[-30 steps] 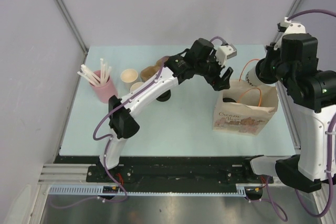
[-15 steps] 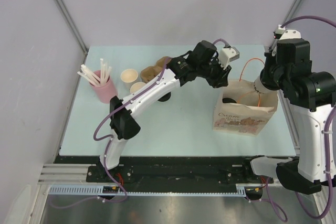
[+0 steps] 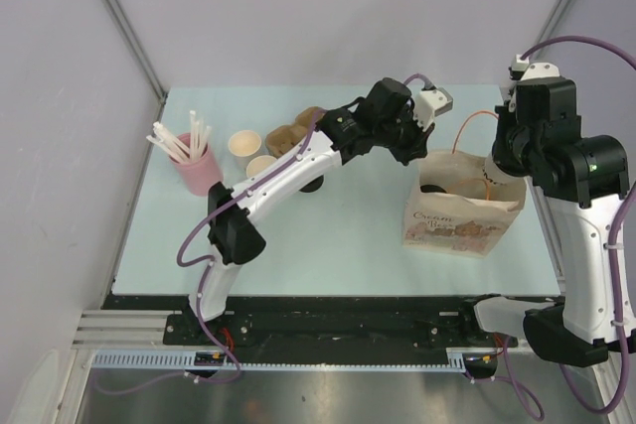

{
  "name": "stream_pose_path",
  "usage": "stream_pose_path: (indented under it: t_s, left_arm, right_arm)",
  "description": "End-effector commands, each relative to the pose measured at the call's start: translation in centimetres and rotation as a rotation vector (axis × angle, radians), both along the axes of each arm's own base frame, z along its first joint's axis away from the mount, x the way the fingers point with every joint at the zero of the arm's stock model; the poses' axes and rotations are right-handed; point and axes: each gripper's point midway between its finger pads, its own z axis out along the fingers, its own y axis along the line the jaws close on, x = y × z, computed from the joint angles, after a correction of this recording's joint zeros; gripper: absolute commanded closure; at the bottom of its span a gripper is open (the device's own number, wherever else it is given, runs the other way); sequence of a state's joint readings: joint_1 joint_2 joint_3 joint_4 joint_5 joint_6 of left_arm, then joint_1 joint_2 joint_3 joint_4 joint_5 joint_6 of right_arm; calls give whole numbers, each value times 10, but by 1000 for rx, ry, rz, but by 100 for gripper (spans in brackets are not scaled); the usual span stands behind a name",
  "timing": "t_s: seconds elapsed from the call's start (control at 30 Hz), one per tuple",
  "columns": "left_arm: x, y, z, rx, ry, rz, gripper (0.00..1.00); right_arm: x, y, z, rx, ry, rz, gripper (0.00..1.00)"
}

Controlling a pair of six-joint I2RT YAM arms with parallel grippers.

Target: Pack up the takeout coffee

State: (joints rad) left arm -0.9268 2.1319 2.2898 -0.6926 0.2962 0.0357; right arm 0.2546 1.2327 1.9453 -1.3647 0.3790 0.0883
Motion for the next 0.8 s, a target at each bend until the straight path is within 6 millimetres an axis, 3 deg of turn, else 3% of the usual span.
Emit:
stream_pose_path:
  t_s: [0.0,0.23,0.5,0.77]
  left_arm:
    - [2,14,36,-31,-89,48,100]
    - [0,33,25,21,-98,76,100]
    - [9,50,33,34,-136,119,99]
    - [14,52,44,24,-171,121,100]
  right_arm:
    - [-30,-4,-22,-33,140,37,100]
    - [-12,27,-31,32,176,152,100]
    - [0,40,0,25,92,168,100]
    - [-8,38,-19,-36,153,168,100]
